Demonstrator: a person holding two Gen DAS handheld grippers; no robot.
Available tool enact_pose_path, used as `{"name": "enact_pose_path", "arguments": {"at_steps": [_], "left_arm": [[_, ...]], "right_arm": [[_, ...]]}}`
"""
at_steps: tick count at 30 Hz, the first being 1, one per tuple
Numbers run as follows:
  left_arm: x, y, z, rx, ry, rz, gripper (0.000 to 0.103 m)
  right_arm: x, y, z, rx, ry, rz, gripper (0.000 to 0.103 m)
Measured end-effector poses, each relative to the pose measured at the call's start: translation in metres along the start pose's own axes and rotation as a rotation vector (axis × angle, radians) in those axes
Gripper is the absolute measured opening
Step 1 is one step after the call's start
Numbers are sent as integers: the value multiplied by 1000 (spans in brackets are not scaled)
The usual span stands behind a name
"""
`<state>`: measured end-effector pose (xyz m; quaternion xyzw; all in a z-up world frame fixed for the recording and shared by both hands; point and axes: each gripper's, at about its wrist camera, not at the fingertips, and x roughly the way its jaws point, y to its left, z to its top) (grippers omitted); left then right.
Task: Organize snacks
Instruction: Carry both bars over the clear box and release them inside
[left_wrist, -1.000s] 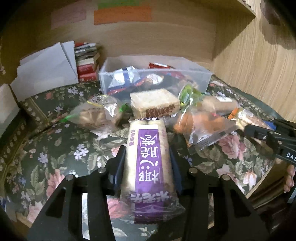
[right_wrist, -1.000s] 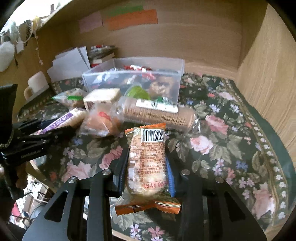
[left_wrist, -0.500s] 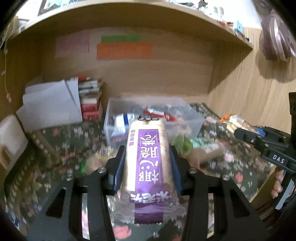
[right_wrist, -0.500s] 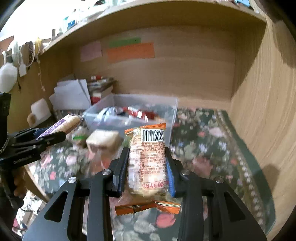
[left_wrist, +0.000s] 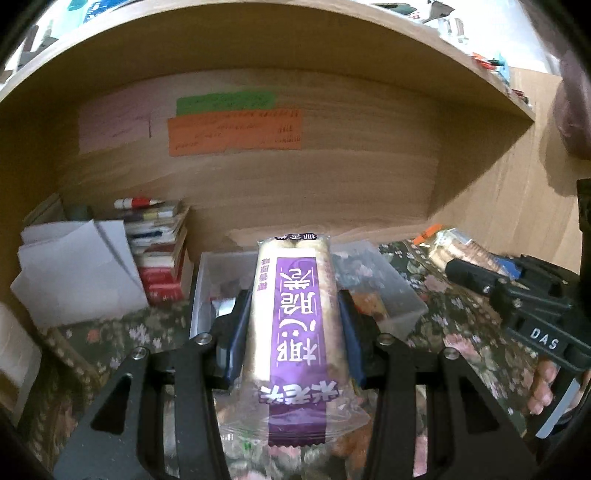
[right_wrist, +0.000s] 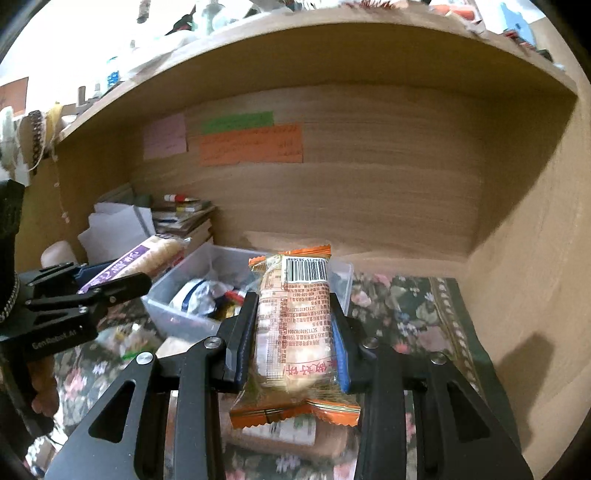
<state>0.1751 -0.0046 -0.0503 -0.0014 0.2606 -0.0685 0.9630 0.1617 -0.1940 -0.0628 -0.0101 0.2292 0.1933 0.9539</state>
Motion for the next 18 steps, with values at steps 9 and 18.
{"name": "enact_pose_path", "arguments": {"at_steps": [9, 18], "left_arm": [[55, 2, 18, -16, 78, 18, 45], [105, 5, 21, -16, 174, 41, 45]], "right_arm": [[59, -14, 12, 36, 96, 4, 32], [105, -15, 11, 13, 202, -4, 32]]}}
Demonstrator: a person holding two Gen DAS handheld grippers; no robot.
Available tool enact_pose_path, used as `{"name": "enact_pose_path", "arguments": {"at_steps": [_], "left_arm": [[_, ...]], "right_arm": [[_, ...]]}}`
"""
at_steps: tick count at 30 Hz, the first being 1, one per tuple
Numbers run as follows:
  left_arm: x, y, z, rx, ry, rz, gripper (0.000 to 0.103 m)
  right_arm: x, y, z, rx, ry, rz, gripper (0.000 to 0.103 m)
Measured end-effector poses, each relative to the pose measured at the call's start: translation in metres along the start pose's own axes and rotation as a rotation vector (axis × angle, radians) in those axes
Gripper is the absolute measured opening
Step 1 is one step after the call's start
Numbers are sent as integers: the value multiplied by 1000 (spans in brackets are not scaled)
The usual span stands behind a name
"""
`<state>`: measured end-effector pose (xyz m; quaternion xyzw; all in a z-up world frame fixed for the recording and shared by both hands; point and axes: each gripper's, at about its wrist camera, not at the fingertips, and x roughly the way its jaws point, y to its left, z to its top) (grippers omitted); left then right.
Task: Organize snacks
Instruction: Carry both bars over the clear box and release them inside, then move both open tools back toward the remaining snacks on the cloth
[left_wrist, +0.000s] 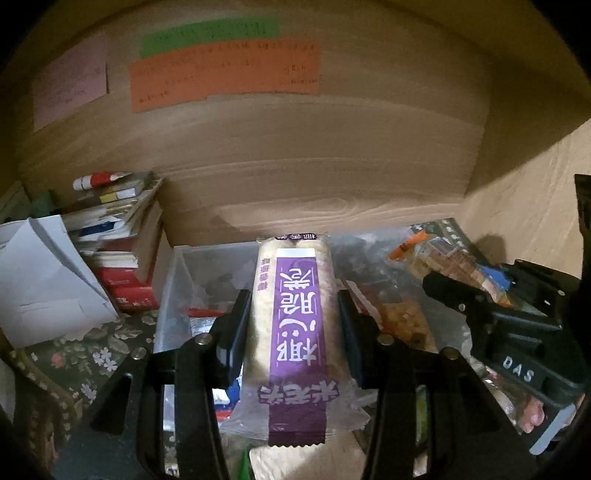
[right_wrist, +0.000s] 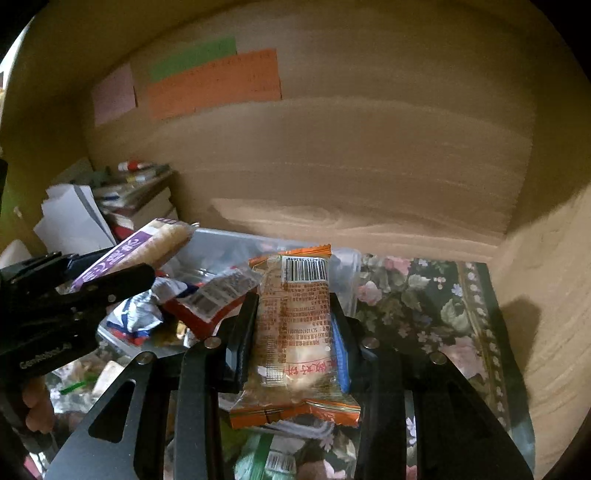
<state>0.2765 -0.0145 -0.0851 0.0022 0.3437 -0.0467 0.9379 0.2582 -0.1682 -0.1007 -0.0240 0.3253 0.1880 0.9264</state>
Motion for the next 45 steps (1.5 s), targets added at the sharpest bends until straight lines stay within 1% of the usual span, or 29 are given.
{"name": "enact_pose_path", "arguments": {"at_steps": [7, 10, 12, 13, 14, 15, 16, 17, 18, 19, 22, 24, 25, 26, 30, 33, 36, 38, 41, 45], "left_arm": [[15, -3, 2, -10, 37, 10, 45], [20, -3, 1, -18, 60, -6, 45], [19, -2, 0, -24, 56, -4, 45], [19, -2, 0, -25, 54, -2, 45], [18, -1, 0, -24, 53, -4, 47], [16, -1, -1, -23, 53, -8, 50], [13, -1, -1, -23, 49, -10, 52], [9, 0, -1, -23, 42, -11, 57], [5, 0, -2, -23, 37, -11, 61], [0, 1, -2, -21, 29, -12, 62], [-20, 3, -5, -19, -3, -15, 69], [-35, 6, -7, -16, -30, -11, 79], [-43, 8, -9, -14, -46, -7, 82], [-50, 10, -12, -13, -58, -3, 87], [-74, 23, -22, -12, -80, 8, 98], [-85, 35, -34, -18, -75, 35, 100], [-92, 48, -50, -31, -41, 45, 101], [-92, 55, -62, -39, -18, 54, 101], [-90, 64, -78, -58, 14, 78, 101], [-79, 74, -86, -92, 34, 105, 101]], "right_arm": [[14, 2, 1, -28, 34, 1, 32], [17, 5, 1, -38, 39, -5, 33], [19, 6, 2, -41, 41, -11, 34], [19, 7, 2, -40, 43, -9, 37], [18, 7, 3, -39, 43, -10, 43], [17, 7, 2, -37, 40, -11, 46], [14, 7, 2, -34, 30, -12, 53], [10, 7, 2, -34, 21, -14, 57], [7, 7, 3, -36, 14, -15, 59], [3, 8, 3, -38, 5, -14, 62], [-14, 9, 2, -42, -28, -11, 74], [-26, 10, -1, -45, -52, -9, 78], [-33, 10, -3, -48, -61, -6, 80], [-36, 11, -4, -50, -65, -3, 80], [-55, 11, -17, -59, -69, 13, 84], [-62, 9, -31, -69, -66, 8, 85], [-66, 7, -47, -71, -47, 3, 87], [-67, 7, -59, -79, -30, -18, 87], [-67, 5, -74, -70, -4, -24, 87], [-63, 2, -87, -42, 35, -25, 87]]}}
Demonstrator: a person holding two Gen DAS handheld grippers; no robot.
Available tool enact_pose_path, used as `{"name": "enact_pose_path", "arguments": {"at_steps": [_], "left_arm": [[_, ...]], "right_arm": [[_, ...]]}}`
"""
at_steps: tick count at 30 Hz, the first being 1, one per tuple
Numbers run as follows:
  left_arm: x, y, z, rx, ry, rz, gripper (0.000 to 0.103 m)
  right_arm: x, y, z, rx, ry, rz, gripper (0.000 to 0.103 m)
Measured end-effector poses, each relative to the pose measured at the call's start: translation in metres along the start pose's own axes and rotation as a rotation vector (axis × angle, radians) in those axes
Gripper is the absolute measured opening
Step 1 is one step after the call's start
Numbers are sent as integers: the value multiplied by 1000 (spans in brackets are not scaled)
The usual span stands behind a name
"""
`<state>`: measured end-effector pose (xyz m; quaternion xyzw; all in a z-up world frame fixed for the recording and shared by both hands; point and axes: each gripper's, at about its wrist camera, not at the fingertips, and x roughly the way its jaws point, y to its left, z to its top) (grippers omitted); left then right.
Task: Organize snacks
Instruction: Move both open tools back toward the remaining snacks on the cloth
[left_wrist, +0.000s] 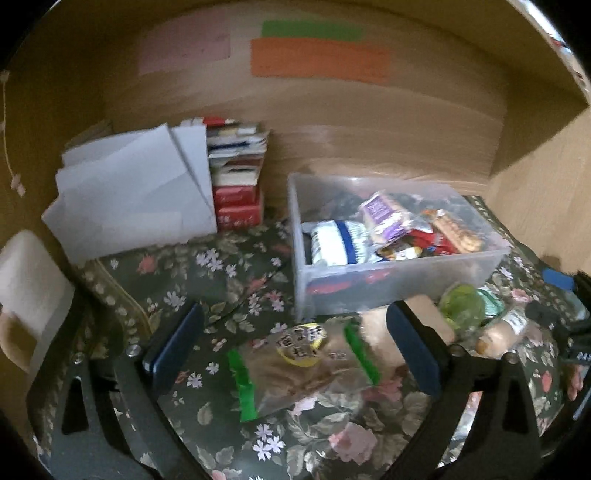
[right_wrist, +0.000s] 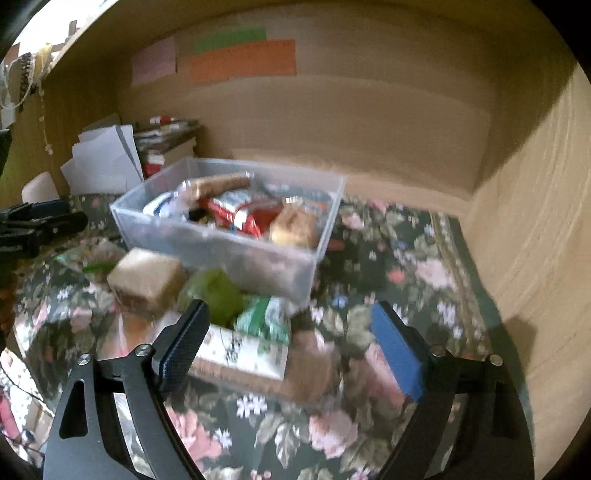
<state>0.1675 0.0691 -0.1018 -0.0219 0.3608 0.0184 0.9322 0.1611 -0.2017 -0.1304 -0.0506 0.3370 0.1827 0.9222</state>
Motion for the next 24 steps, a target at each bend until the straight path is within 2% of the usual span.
{"name": "enact_pose_path", "arguments": {"at_steps": [5, 12, 15, 21, 24], "left_arm": [[22, 2, -1, -13, 44, -5, 101], [55, -3, -20, 20, 151, -29, 101], [54, -4, -26, 38, 128, -27, 102], [42, -8, -32, 58, 89, -24, 86], [36, -2, -34, 32, 91, -45, 83]], "right_arm": [[9, 2, -3, 29, 30, 28, 87], [20, 6, -4, 30, 62, 95, 87], [21, -1, -6, 62, 87, 137, 87], [9, -1, -12, 15, 97, 64, 87], [4, -2, -15, -14, 98, 49, 88]]}}
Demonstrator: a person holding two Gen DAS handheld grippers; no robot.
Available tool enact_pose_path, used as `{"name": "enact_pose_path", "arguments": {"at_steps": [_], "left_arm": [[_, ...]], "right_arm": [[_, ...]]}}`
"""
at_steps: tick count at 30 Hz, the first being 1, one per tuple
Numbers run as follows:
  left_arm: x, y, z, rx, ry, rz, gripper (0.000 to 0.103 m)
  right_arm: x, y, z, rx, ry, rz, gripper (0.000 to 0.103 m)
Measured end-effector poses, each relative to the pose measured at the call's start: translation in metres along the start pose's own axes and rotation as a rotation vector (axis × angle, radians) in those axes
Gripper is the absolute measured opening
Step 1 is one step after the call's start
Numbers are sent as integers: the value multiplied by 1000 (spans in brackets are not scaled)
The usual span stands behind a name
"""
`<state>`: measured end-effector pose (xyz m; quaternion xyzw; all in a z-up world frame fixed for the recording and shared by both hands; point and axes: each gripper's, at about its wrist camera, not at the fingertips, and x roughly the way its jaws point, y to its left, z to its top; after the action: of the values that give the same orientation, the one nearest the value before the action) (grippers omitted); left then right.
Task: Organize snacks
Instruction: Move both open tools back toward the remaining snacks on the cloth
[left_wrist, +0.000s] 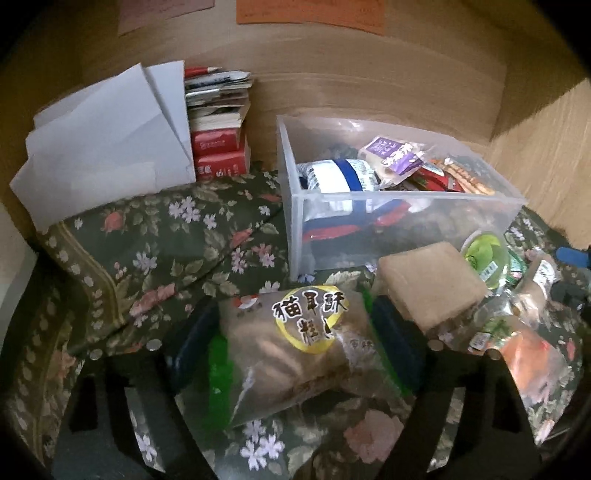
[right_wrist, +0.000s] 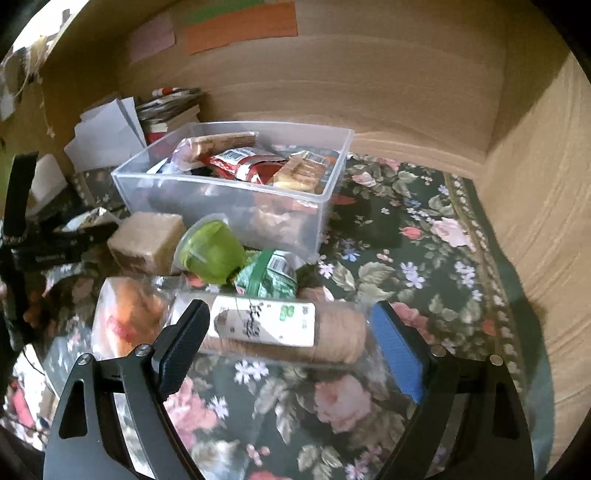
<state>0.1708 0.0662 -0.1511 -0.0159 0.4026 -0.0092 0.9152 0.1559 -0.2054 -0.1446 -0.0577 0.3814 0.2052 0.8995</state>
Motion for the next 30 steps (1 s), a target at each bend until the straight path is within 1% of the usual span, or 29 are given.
{"name": "enact_pose_path", "arguments": {"at_steps": [2, 4, 8, 13, 14, 16, 17, 19, 20, 22, 24, 28, 30], "left_arm": [[-4, 3, -3, -15, 2, -11, 83], [-9, 3, -6, -18, 1, -14, 83], [-21, 1, -13, -18, -3, -25, 83], [-31, -3, -16, -3, -9, -13, 84], [-33, -3, -15, -4, -9, -11, 86], [-39, -1, -12, -6, -28, -17, 94], [-43, -2, -12, -2, -41, -13, 102], [-43, -1, -10, 14, -56, 5, 103], [-41, 0, -9, 19, -49, 9, 103], [-28, 2, -6, 19, -10, 4, 103], [-12, 5, -4, 5, 33, -18, 103], [11, 5, -5, -6, 91, -82, 103], [18, 1, -7, 9, 100, -81, 103]], "right_arm": [[1, 2, -2, -33, 9, -16, 91], [5, 5, -1, -56, 10, -24, 92], [8, 3, 6, 6, 8, 17, 92], [8, 8, 11, 60, -12, 1, 92], [7, 9, 9, 64, -11, -9, 92], [3, 7, 5, 83, -12, -28, 92], [-1, 4, 3, 97, -13, -34, 92], [-6, 0, -2, 119, -14, -46, 92], [-10, -2, -6, 128, -13, -53, 92], [-13, -2, -10, 135, -9, -57, 92], [-13, -1, -13, 153, -2, -36, 92], [0, 3, -11, 198, 25, 26, 92], [9, 7, -8, 218, 42, 50, 94]]}}
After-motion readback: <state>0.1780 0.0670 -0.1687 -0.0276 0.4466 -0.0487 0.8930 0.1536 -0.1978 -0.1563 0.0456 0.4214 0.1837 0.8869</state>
